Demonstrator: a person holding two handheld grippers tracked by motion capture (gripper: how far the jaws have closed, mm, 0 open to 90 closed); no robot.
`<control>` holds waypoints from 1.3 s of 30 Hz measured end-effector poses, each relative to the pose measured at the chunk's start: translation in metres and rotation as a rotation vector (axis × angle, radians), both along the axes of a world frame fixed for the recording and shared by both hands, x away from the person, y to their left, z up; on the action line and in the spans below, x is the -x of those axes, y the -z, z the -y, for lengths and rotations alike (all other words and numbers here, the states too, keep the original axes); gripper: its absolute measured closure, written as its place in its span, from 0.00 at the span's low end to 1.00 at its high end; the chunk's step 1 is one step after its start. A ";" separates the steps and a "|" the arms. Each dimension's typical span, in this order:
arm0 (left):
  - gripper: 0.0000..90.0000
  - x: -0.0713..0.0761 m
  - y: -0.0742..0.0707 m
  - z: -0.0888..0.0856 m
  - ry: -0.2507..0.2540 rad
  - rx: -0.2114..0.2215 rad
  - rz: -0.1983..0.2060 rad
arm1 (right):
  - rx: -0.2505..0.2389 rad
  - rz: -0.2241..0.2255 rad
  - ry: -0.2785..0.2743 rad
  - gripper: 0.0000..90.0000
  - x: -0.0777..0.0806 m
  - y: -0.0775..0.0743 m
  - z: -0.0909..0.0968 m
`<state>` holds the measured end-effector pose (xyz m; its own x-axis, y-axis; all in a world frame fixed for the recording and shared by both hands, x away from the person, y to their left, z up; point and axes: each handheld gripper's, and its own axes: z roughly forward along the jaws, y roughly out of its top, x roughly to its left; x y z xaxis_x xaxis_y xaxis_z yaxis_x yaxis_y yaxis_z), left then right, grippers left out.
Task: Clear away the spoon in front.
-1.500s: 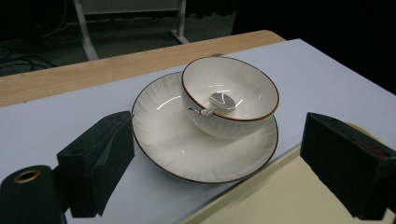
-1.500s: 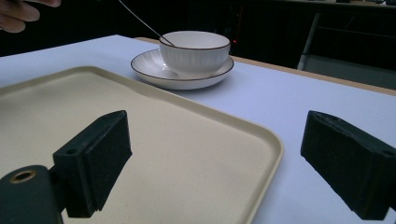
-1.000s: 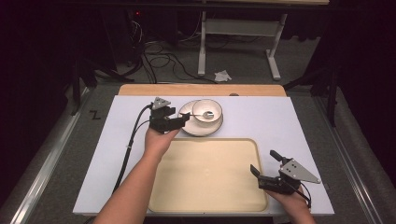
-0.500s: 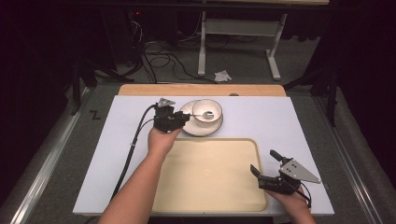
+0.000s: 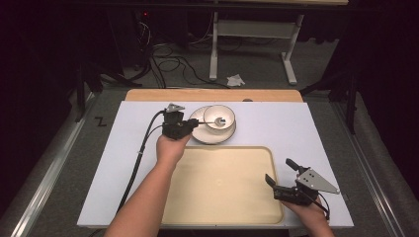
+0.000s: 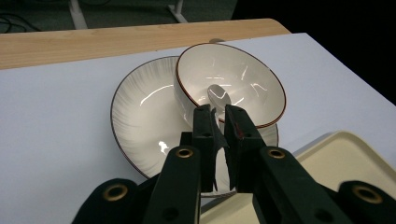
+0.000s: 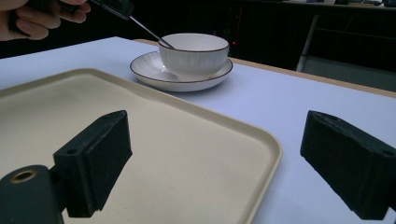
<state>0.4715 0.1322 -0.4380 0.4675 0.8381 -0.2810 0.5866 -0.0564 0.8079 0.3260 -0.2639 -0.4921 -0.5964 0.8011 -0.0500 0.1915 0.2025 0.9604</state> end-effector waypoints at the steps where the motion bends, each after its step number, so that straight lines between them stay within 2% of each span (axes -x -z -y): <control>1: 0.93 0.000 0.000 0.001 -0.003 0.001 0.003 | 0.000 0.000 0.000 0.10 0.000 0.000 0.000; 4: 0.99 0.001 -0.001 0.001 0.006 -0.009 0.014 | 0.003 0.001 -0.001 0.10 0.000 0.000 0.000; 8: 1.00 0.004 -0.001 0.004 0.014 -0.047 0.042 | 0.001 0.001 -0.001 0.10 0.000 0.000 0.000; 14: 1.00 0.006 -0.002 0.005 0.011 -0.050 0.056 | 0.002 0.001 -0.002 0.10 0.000 0.000 0.000; 20: 1.00 0.012 -0.011 0.003 0.005 -0.027 0.097 | -0.004 -0.002 0.001 0.10 0.000 0.000 0.001; 31: 1.00 0.032 -0.032 -0.005 0.021 -0.003 0.167 | -0.001 0.000 0.000 0.10 0.000 0.000 0.000; 39: 1.00 0.058 -0.040 -0.019 0.046 0.041 0.211 | 0.002 0.004 0.000 0.10 0.001 0.000 0.000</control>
